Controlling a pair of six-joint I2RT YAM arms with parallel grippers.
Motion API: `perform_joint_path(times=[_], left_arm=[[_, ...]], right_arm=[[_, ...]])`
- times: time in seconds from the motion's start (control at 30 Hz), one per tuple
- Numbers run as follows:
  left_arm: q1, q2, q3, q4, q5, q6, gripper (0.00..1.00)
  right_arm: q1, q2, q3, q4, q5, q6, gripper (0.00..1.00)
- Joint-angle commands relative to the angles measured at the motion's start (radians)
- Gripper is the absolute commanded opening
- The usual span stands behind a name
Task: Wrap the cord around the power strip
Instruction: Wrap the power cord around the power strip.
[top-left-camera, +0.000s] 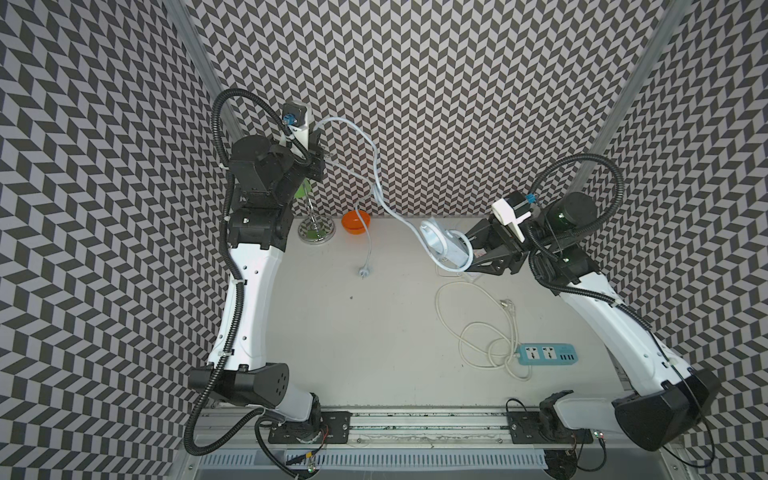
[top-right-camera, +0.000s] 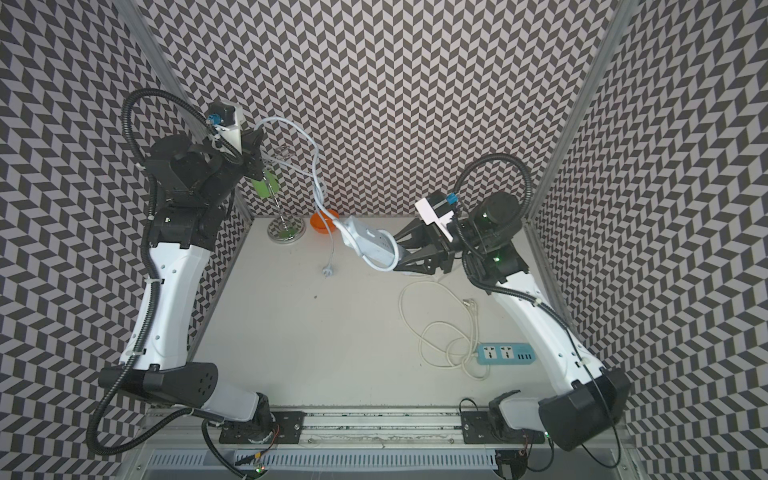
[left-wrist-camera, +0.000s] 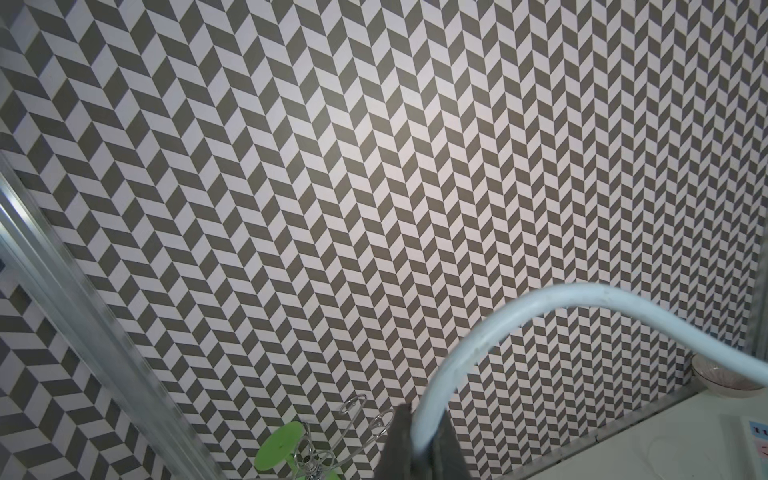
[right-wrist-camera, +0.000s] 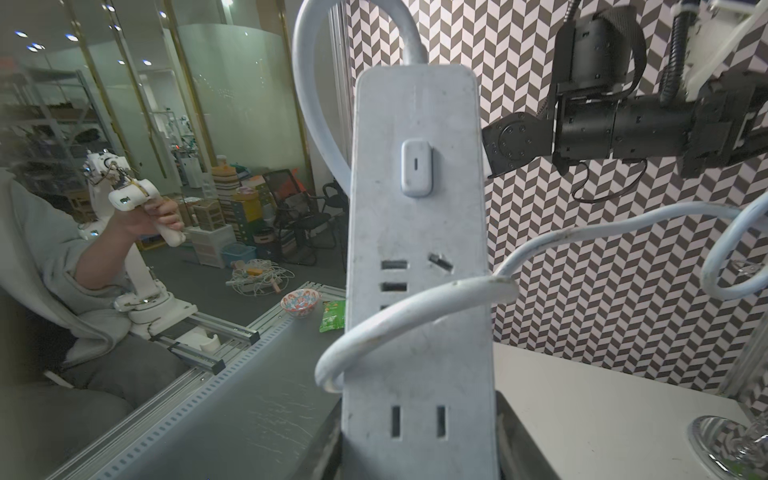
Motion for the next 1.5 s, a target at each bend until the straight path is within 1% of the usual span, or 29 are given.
perform_joint_path(times=[0.0,0.07,0.17,0.3,0.37,0.5,0.63,0.8,0.93,1.0,1.17,1.3,1.37,1.47], left_arm=[[-0.082,0.056,0.093,0.027,-0.096,0.066,0.00],[-0.173,0.081,0.136,0.006,-0.164,0.178,0.00],[-0.255,0.086,0.130,0.005,-0.253,0.283,0.00],[-0.291,0.047,0.069,0.044,-0.299,0.339,0.00],[-0.304,0.007,0.007,0.084,-0.309,0.364,0.00],[-0.322,-0.093,-0.135,0.175,-0.347,0.416,0.00],[-0.325,-0.172,-0.218,0.217,-0.342,0.435,0.00],[-0.329,-0.197,-0.211,0.215,-0.332,0.442,0.00],[-0.363,-0.227,-0.239,0.213,-0.318,0.457,0.00],[-0.391,-0.247,-0.271,0.215,-0.328,0.477,0.00],[-0.457,-0.305,-0.387,0.214,-0.376,0.531,0.00],[-0.509,-0.366,-0.518,0.208,-0.421,0.580,0.00],[-0.532,-0.408,-0.576,0.182,-0.412,0.593,0.00],[-0.545,-0.498,-0.668,0.175,-0.402,0.564,0.00]], right_arm=[[0.028,0.064,0.050,0.068,-0.051,0.046,0.00],[0.034,0.116,0.079,0.077,-0.041,0.077,0.00],[0.042,0.175,0.117,0.069,-0.021,0.099,0.00],[0.039,0.238,0.174,-0.002,0.016,0.081,0.00],[0.034,0.279,0.221,-0.074,0.045,0.056,0.00],[0.021,0.314,0.238,-0.098,0.082,0.061,0.00],[0.013,0.356,0.262,-0.113,0.110,0.081,0.00],[0.013,0.396,0.279,-0.141,0.137,0.082,0.00],[0.006,0.438,0.309,-0.146,0.157,0.102,0.00],[0.002,0.461,0.331,-0.116,0.156,0.134,0.00],[-0.003,0.490,0.350,0.008,0.161,0.247,0.00],[-0.026,0.492,0.336,0.127,0.173,0.351,0.00],[-0.040,0.497,0.335,0.138,0.207,0.374,0.00],[-0.062,0.518,0.342,0.134,0.240,0.381,0.00]])
